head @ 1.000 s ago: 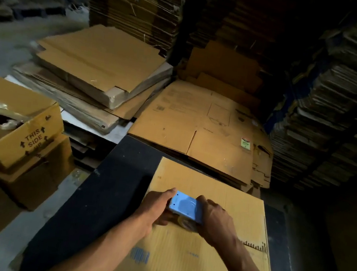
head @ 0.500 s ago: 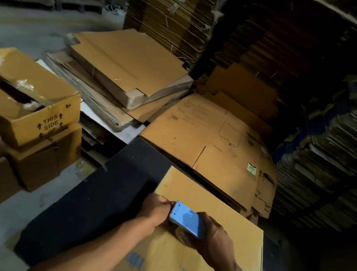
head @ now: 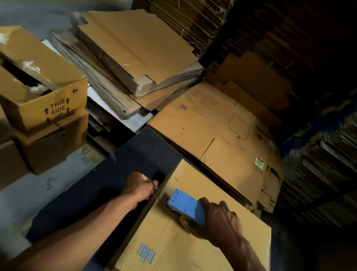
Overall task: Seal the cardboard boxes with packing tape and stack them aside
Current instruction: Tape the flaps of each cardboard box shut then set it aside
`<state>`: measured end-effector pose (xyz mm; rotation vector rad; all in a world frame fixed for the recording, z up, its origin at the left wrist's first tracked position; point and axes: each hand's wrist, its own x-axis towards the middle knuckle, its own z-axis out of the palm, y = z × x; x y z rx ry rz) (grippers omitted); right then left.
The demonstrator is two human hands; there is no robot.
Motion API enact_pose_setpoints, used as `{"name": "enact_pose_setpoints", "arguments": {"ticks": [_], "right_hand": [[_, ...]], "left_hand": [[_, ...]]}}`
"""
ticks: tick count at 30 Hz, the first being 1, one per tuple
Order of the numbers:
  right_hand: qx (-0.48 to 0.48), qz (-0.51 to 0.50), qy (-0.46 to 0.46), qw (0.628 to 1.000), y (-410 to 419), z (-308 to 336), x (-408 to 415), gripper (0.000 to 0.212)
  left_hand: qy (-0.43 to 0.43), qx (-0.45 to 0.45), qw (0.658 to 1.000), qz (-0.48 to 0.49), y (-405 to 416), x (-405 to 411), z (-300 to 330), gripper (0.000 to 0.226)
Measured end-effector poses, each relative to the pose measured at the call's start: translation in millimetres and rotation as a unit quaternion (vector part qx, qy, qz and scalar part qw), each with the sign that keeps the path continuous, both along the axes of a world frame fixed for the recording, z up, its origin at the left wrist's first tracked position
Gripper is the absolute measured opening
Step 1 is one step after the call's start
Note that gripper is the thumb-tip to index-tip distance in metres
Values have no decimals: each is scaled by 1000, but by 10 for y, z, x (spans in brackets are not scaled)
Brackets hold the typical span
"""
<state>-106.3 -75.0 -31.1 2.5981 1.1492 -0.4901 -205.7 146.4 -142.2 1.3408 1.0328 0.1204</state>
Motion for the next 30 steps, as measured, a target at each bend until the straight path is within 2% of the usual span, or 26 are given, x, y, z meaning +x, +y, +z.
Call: {"name": "enact_pose_setpoints", "arguments": {"ticks": [3, 7, 11, 14, 18, 21, 22, 25, 28, 30], "right_hand": [[-41, -8, 0, 999, -21, 17, 41, 69], [-61, -16, -9, 998, 50, -17, 13, 69], [-83, -13, -11, 996, 118, 1, 0, 71], [-120, 1, -18, 993, 188, 7, -13, 76], [-173, -5, -17, 985, 300, 39, -47, 109], [-197, -7, -12, 980, 436, 128, -126, 145], [-208, -4, -15, 978, 500, 144, -157, 149], [-200, -1, -27, 980, 695, 133, -225, 135], [-167, 14, -24, 986, 790, 51, -287, 114], [-154, 36, -25, 987, 785, 8, -310, 106]], "left_hand": [[-3, -26, 999, 23, 103, -92, -232, 15], [-13, -33, 999, 11, 91, -137, -409, 25], [-31, -62, 998, 7, 37, -178, -487, 24], [3, -43, 999, -32, -60, -168, -606, 28], [53, 35, 994, -85, -178, -104, -693, 30], [92, 143, 980, -107, -227, -134, -651, 38], [105, 163, 975, -110, -241, -161, -665, 44], [152, 106, 972, -142, -268, -277, -782, 56], [160, 86, 968, -171, -266, -391, -935, 32], [112, 110, 980, -125, -253, -431, -943, 22]]}}
